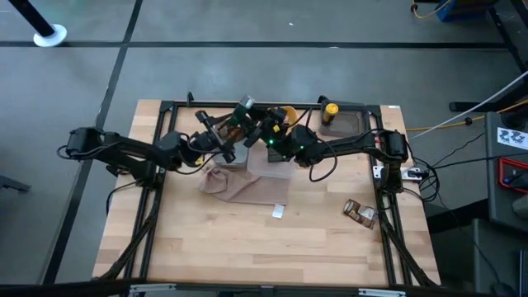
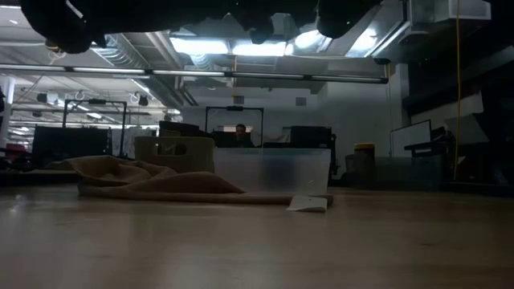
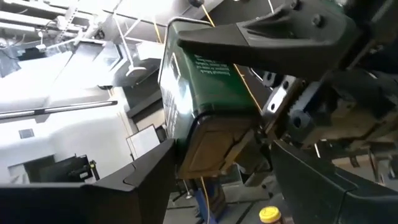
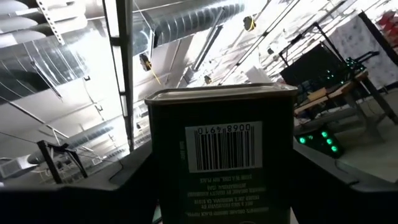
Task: Sort spices by type
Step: Put the black seasoning can into the white bin
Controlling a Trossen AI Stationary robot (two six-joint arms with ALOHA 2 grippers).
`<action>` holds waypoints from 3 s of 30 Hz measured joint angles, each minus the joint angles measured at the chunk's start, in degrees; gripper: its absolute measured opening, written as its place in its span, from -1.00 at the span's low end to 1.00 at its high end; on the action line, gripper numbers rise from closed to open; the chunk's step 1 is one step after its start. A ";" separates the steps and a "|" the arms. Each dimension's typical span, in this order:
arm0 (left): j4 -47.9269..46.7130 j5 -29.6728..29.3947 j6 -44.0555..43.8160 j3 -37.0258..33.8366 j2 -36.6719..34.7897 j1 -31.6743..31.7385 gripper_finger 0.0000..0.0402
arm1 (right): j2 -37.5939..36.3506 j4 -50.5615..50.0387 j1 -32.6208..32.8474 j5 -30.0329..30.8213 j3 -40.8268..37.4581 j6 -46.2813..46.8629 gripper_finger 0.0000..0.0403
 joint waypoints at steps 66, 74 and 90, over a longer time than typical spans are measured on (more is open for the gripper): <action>0.05 0.71 1.56 1.33 -0.01 2.08 -0.42 | -8.09 -20.90 0.02 -1.96 -0.02 -12.60 0.69; -4.55 -0.58 -1.31 1.30 -0.02 2.10 -0.43 | -16.48 -45.29 0.05 -3.50 -0.02 -13.90 0.75; -27.89 -0.40 -15.17 1.17 -0.03 0.53 -0.43 | -28.12 -75.22 -0.07 -1.65 0.09 -14.13 0.74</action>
